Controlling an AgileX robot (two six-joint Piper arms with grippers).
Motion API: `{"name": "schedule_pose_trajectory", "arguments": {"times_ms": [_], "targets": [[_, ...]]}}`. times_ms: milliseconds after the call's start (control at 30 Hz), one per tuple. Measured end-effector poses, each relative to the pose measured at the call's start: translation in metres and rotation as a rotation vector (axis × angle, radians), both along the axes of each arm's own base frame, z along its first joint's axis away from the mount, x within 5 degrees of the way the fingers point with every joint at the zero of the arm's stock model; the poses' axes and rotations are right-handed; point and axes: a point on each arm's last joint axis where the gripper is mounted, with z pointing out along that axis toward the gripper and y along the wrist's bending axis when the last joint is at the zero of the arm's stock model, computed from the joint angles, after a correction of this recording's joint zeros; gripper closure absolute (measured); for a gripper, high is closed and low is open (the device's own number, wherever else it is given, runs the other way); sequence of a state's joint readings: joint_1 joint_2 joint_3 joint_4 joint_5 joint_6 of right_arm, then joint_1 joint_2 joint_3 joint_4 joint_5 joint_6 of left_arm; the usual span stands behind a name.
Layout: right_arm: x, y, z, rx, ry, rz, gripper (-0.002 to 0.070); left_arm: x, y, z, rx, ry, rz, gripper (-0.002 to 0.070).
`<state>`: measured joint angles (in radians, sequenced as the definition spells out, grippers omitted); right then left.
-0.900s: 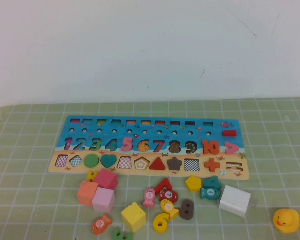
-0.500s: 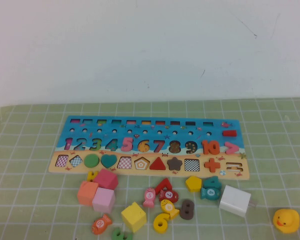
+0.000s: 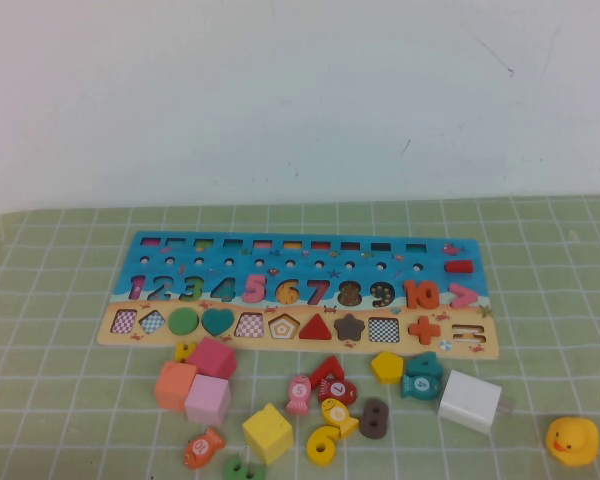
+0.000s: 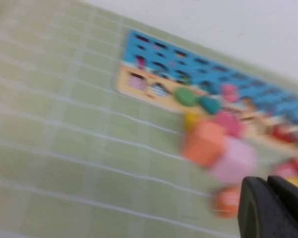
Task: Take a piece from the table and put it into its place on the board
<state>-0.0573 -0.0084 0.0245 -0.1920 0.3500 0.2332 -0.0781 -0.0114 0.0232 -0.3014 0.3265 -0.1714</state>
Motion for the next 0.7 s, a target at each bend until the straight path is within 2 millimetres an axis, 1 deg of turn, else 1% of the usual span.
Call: {"name": "schedule_pose_trajectory", "arguments": {"times_ms": [33, 200, 267, 400, 700], "targets": [[0.0, 0.0, 0.0, 0.0, 0.0, 0.0, 0.0678, 0.0, -0.002, 0.001, -0.081, 0.008, -0.001, 0.0676], [0.0, 0.0, 0.0, 0.0, 0.0, 0.0, 0.0678, -0.002, -0.015, 0.007, -0.628, 0.088, -0.016, 0.0676], [0.0, 0.0, 0.0, 0.0, 0.0, 0.0, 0.0678, -0.003, -0.017, 0.01, -0.742, 0.101, -0.022, 0.0676], [0.0, 0.0, 0.0, 0.0, 0.0, 0.0, 0.0678, -0.002, -0.016, 0.014, -0.825, 0.079, -0.008, 0.0676], [0.0, 0.0, 0.0, 0.0, 0.0, 0.0, 0.0678, -0.001, -0.014, 0.016, -0.832, 0.049, 0.001, 0.0676]]}}
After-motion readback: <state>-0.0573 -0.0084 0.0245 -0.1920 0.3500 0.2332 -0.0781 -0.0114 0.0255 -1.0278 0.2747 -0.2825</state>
